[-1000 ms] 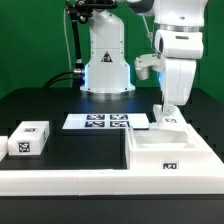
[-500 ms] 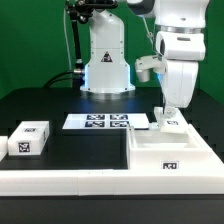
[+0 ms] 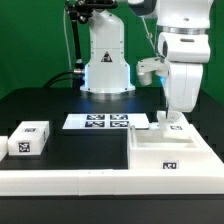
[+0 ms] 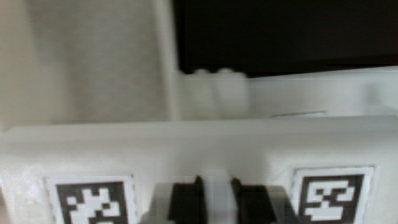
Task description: Assemble cabinet
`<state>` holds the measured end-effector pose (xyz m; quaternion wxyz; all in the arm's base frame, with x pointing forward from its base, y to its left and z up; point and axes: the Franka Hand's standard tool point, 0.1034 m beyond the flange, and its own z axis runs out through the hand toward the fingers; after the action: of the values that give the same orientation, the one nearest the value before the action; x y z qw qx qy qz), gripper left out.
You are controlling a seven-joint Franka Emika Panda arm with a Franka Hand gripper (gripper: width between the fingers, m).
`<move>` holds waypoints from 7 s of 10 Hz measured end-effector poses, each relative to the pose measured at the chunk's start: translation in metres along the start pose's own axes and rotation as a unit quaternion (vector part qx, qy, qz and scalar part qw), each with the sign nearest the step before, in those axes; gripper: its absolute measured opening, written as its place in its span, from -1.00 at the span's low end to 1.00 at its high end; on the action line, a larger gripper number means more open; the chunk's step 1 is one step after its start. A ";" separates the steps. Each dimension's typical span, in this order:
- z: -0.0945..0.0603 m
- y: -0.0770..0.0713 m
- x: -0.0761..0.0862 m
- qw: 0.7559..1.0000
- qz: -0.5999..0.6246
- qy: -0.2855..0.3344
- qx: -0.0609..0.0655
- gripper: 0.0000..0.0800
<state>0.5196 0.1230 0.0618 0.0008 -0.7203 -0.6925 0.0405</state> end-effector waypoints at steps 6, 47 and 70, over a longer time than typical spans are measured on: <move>0.000 0.020 -0.001 1.000 -0.005 0.003 0.001 -0.84; 0.015 -0.068 0.005 0.999 -0.003 0.030 -0.016 0.62; 0.055 -0.089 0.008 0.997 0.006 0.071 -0.029 -0.61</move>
Offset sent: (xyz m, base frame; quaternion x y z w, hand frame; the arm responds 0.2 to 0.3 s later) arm 0.0000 0.0000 0.0000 0.0000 0.0000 0.0000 1.0000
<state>0.4274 0.1314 0.0117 0.0288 -0.7253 -0.6872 -0.0307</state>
